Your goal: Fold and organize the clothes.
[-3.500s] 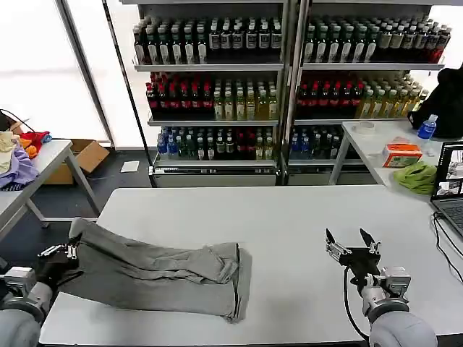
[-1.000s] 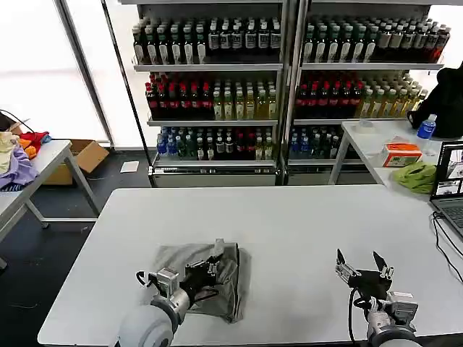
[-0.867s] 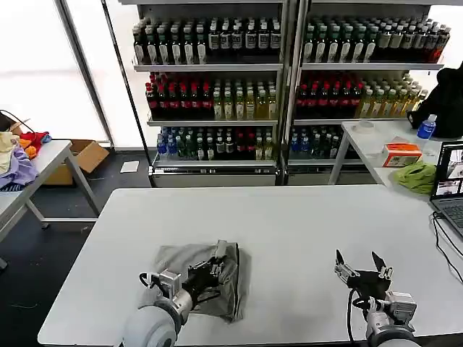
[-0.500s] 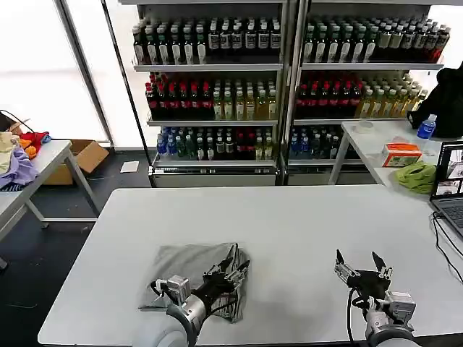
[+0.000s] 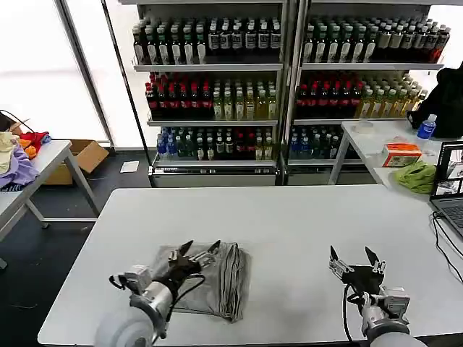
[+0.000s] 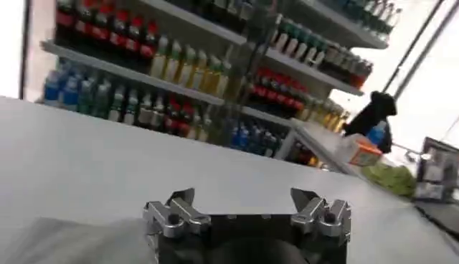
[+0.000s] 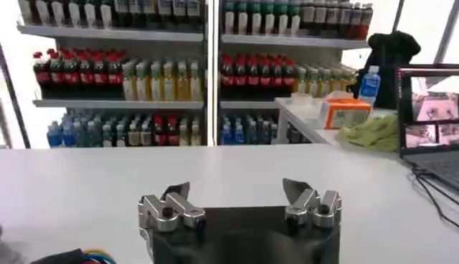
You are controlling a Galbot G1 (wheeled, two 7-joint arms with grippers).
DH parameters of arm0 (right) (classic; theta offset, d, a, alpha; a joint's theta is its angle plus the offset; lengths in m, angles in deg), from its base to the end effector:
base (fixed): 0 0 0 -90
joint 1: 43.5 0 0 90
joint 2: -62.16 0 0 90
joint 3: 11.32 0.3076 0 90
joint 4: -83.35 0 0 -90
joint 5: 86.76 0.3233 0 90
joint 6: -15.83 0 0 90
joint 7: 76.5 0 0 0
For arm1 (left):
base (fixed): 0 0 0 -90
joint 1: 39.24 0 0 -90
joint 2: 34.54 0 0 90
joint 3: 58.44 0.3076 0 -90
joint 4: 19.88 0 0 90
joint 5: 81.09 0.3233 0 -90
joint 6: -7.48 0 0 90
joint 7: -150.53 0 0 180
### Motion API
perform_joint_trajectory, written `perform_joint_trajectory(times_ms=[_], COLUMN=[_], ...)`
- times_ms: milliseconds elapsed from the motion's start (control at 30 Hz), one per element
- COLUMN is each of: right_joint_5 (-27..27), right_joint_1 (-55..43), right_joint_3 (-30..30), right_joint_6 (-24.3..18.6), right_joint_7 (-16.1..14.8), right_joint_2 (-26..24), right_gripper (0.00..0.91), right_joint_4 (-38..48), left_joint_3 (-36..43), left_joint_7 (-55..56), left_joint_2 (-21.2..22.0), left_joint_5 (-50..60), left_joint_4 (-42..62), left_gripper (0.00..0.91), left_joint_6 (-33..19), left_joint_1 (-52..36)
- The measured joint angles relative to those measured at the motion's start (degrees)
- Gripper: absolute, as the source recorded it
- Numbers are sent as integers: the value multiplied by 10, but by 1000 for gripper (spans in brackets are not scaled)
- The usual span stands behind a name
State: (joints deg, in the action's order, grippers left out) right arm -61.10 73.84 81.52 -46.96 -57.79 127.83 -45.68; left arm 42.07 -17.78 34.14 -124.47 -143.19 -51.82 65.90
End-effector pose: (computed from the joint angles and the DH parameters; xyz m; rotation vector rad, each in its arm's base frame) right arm 0.1816 -0.0542 -0.1948 -0.1179 -2.8324 0.0639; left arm 0.2201 0.0014 -0.2036 -0.4375 -2.6666 0.4360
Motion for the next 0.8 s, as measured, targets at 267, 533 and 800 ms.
perform_joint_trajectory(times_ms=[267, 533, 800], right_joint_5=[10, 18, 17], right_joint_1=[-15, -25, -19], right_joint_3=[-11, -12, -9], right_joint_6=[1, 3, 3], right_joint_7=[-2, -2, -2], right_joint_2=[-11, -15, -15], right_gripper=[907, 907, 907], right_joint_4=[11, 15, 10], left_joint_3=[-59, -78, -86], left_joint_7=[0, -7, -20], left_joint_2=[-15, -22, -21], left_joint_5=[7, 15, 25], left_joint_4=[17, 36, 53], left_gripper=[907, 907, 907], left_joint_6=[0, 4, 4], left_joint_1=[25, 39, 44])
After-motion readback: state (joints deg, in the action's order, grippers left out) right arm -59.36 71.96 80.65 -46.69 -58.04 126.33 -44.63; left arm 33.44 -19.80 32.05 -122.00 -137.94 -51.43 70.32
